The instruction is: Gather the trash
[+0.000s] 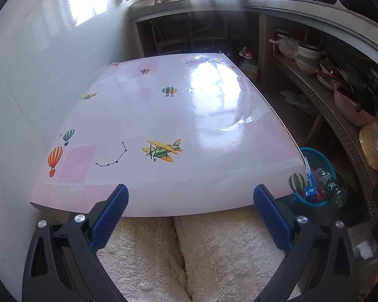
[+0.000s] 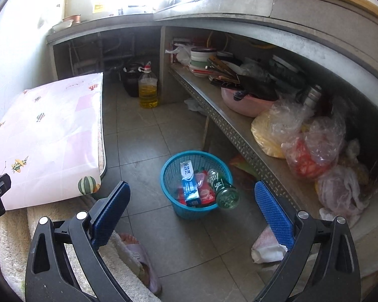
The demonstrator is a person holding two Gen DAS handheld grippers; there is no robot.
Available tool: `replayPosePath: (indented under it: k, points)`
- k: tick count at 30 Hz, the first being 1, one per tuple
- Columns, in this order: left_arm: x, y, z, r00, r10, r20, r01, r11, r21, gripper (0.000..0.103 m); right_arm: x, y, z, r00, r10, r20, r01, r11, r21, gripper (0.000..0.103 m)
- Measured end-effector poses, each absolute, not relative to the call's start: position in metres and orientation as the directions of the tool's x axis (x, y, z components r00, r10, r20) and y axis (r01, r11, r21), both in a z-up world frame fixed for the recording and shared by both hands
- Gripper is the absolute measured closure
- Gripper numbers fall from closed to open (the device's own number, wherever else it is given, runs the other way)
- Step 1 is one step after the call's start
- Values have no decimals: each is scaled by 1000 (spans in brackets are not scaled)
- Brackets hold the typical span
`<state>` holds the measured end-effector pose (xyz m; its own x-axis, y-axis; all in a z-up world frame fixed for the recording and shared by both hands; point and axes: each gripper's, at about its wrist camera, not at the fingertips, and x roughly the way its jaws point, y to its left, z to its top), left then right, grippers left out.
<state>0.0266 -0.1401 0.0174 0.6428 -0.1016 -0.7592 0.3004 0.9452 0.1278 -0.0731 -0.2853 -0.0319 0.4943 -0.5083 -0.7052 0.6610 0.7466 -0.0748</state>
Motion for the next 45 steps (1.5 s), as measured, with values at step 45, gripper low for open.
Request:
replayPosePath:
  k: [45]
  points:
    - [25,-138,14,644,-86,-761,301,942,148,6,-74,-286,-32,487,-506,-712,664,744,-75,8]
